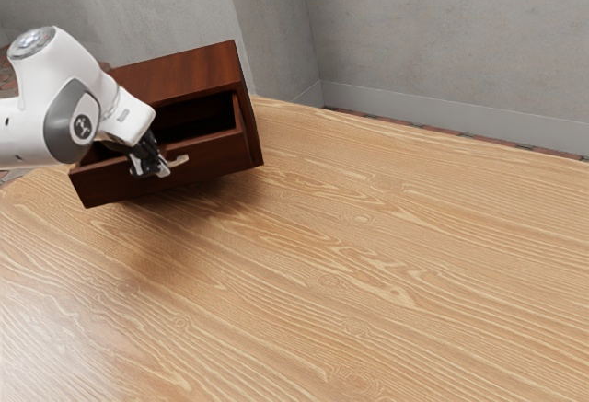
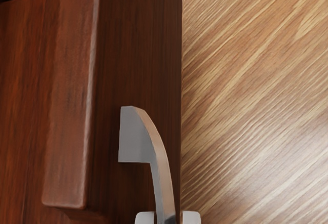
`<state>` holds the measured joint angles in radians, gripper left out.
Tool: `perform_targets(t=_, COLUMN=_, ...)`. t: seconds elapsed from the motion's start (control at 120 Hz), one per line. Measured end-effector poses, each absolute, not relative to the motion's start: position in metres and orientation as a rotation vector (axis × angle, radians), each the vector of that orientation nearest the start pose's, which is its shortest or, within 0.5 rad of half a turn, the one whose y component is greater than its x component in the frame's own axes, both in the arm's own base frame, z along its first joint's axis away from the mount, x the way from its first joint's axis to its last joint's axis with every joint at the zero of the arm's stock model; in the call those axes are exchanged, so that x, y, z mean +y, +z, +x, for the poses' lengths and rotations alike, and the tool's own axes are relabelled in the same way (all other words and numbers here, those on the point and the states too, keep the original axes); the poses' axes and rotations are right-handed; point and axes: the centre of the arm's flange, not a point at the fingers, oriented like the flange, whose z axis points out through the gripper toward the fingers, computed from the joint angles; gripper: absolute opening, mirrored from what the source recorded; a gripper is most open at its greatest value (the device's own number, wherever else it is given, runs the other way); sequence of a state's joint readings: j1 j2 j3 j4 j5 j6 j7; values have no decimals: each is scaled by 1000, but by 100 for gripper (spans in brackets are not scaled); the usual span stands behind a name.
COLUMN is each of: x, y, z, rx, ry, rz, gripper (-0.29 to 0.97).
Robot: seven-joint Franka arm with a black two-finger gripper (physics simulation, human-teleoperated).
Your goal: Pull the drawer handle with one arm to open the drawer
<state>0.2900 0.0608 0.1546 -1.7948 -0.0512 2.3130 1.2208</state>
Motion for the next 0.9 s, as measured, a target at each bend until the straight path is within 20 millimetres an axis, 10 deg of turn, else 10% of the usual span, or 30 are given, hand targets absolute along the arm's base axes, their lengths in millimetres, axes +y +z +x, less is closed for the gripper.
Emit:
perform_targets(t=0.733, x=244, y=565, z=524, rx=983, ry=-488, rz=-2570, gripper=-9)
perform_targets(t=0.9, x=221, y=567, z=533, rx=1032, ry=-508, rz=-2552, gripper=21)
